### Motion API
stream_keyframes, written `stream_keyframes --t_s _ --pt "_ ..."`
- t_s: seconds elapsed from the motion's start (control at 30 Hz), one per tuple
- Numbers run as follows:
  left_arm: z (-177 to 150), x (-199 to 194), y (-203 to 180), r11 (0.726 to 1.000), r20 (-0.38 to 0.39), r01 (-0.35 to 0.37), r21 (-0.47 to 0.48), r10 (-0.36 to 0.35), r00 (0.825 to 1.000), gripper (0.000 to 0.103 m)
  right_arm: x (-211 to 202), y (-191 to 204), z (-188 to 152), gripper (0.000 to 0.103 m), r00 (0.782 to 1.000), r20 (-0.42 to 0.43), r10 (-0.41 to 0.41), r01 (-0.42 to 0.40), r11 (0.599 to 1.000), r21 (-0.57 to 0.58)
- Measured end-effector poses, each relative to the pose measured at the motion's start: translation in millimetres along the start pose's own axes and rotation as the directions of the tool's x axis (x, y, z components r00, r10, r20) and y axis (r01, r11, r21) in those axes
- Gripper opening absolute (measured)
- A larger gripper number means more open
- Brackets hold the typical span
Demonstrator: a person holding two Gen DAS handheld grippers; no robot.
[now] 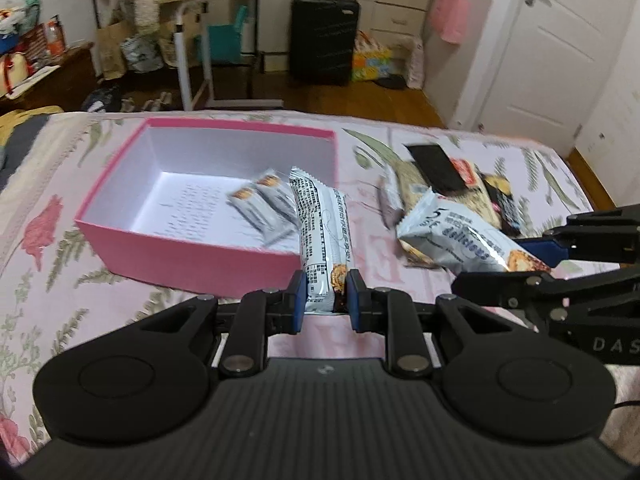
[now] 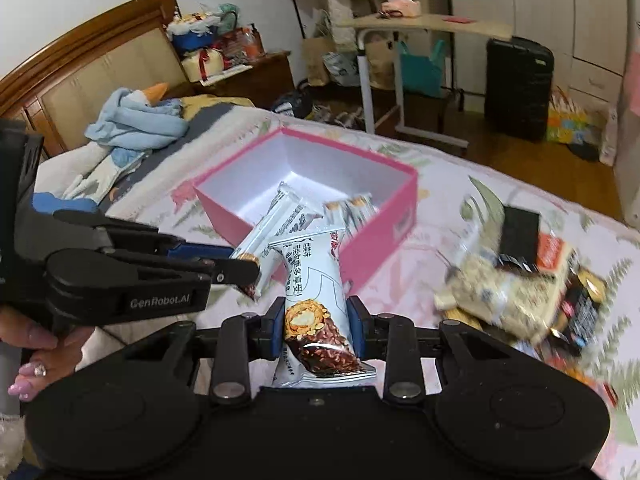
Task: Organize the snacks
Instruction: 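Lower both held bars into the pink box and open both tools, then grasp the black flat packet with the left tool while the right tool grasps the black NB biscuit pack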
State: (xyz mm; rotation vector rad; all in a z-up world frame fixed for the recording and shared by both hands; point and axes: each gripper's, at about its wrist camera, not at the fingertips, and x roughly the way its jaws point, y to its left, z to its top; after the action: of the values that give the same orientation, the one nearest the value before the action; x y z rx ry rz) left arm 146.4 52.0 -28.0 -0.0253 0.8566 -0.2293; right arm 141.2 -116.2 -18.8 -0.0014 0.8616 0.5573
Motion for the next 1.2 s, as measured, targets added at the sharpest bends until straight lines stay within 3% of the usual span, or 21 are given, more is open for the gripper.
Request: stream_keyframes --t_s 0.2,0.4,0.5,0.6,0.8,0.9,1.0,1.1,1.2 --pt "26 31 51 0.989 0.016 -0.016 -0.147 0.019 1.0 0.02 53 12 32 0.036 1.0 0.01 -0.023 0.023 0.999 -0.036" --pt "53 90 104 0.958 -0.059 -0.025 -0.286 0.009 0.998 0.02 122 13 56 0.036 0.996 -0.022 -0.086 0.083 0.989 -0.126" --pt "57 119 122 0.943 -0.088 -0.057 -0.329 0.03 0.996 0.02 159 9 62 0.036 0.996 -0.057 -0.072 0.063 0.987 -0.15" --pt "57 146 138 0.925 -0.143 -0.041 -0.378 -0.015 0.99 0.02 196 5 66 0.036 0.991 -0.125 -0.045 0.031 0.993 -0.117" --pt "51 176 149 0.925 -0.207 -0.12 -0.36 0.047 0.977 0.021 241 9 65 0.039 0.982 -0.188 -0.001 -0.013 0.997 -0.075" --pt "51 180 147 0.931 -0.203 -0.132 -0.341 0.064 0.977 0.03 240 11 66 0.043 0.982 -0.189 -0.002 -0.01 0.998 -0.062" --pt "50 172 138 0.946 -0.18 -0.13 -0.296 0.078 0.981 0.038 218 9 66 0.063 0.989 -0.147 -0.019 0.01 0.998 -0.067" --pt "50 154 128 0.952 -0.142 -0.117 -0.282 0.079 0.987 0.041 184 8 66 0.064 0.995 -0.086 -0.045 0.037 0.995 -0.092" --pt "50 135 120 0.959 -0.122 -0.068 -0.275 0.035 0.992 0.042 153 -1 65 0.064 0.997 -0.07 -0.038 0.034 0.997 -0.066"
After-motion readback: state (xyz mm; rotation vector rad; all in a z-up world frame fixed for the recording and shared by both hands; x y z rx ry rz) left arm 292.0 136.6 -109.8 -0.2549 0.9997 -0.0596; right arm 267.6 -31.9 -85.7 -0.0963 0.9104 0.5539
